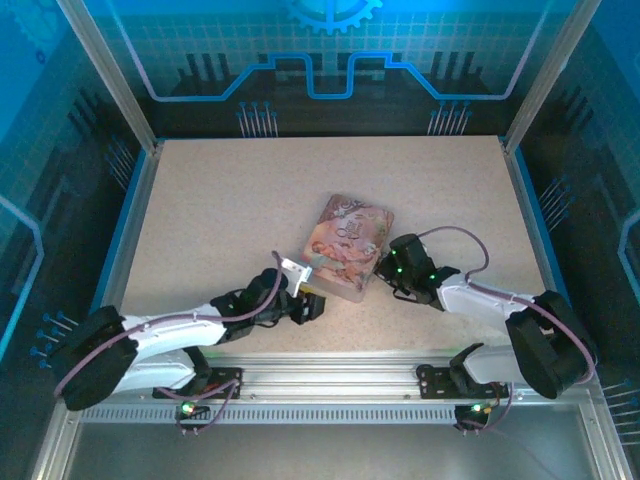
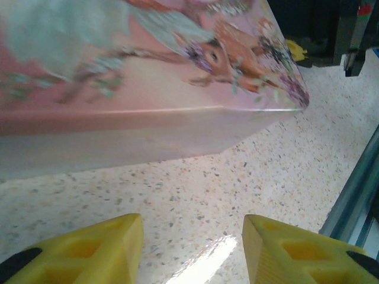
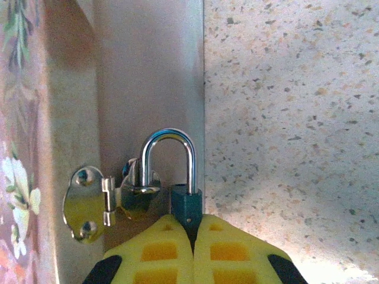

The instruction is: Unlock the padlock with the key

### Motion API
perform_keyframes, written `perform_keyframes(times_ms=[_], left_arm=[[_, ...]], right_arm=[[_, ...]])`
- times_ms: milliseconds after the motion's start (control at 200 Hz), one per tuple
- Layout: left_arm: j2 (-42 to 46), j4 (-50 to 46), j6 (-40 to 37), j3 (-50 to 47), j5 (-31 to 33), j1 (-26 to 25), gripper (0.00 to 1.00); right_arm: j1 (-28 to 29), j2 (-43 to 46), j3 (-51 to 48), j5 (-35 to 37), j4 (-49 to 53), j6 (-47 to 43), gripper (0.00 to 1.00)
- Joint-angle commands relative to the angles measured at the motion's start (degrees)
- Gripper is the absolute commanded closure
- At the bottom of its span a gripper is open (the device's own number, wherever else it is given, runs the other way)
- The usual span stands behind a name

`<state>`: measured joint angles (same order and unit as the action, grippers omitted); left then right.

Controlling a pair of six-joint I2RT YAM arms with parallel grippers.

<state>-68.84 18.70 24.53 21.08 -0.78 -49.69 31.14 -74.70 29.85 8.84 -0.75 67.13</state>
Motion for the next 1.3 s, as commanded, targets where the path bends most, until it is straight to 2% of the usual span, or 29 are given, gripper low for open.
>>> perform_keyframes(times_ms=[0,110,220,290,350,490,685,825,995,1185,1296], left_arm=[[-3.8,8.1,1.8,0.1,3.9,-3.0,0.54],[-5.4,8.8,1.6,1.1,5.0,-4.0,0.54],[-2.4,5.7,-0.4,1.6,7.6,-4.0,0.54],[-0.4,3.3,-2.0,2.4,8.4,-3.8,0.53],[0.5,2.3,-2.7,2.9,8.1,-3.7,0.53],[0.4,2.2,-2.6,3.6,6.3,-3.8,0.53],[-1.8,3.5,-2.4,4.1,4.8,-5.1,0.54],[-6.5,5.1,-2.8,7.0,5.8,-9.9,0.59],[-16.7,7.7,-2.5,13.4,5.8,-15.3,0.63],[-26.7,13.3,0.7,18.4,6.0,-16.6,0.66],[-30.1,16.0,3.3,19.0,9.7,-16.6,0.65]], right_arm=[[1.0,2.4,-2.0,4.7,-2.8,4.4,1.0],[-1.0,3.7,-0.4,2.7,-0.8,3.1,1.0],[-3.3,3.3,4.5,-2.3,5.8,-2.7,1.0],[-3.9,4.2,4.3,-2.5,7.2,-3.9,1.0],[-4.8,5.3,3.0,-1.1,7.6,-3.2,1.0],[-9.1,6.1,1.3,-2.8,6.1,-2.9,1.0],[-10.2,6.8,3.6,-4.6,10.6,-8.3,1.0],[-10.2,8.0,4.2,-5.3,15.8,-11.8,1.0],[-10.5,9.1,6.4,-4.4,22.9,-16.4,1.0],[-11.4,8.7,8.8,-4.4,27.2,-20.1,1.0],[-11.7,8.3,9.4,-5.3,27.7,-21.8,1.0]])
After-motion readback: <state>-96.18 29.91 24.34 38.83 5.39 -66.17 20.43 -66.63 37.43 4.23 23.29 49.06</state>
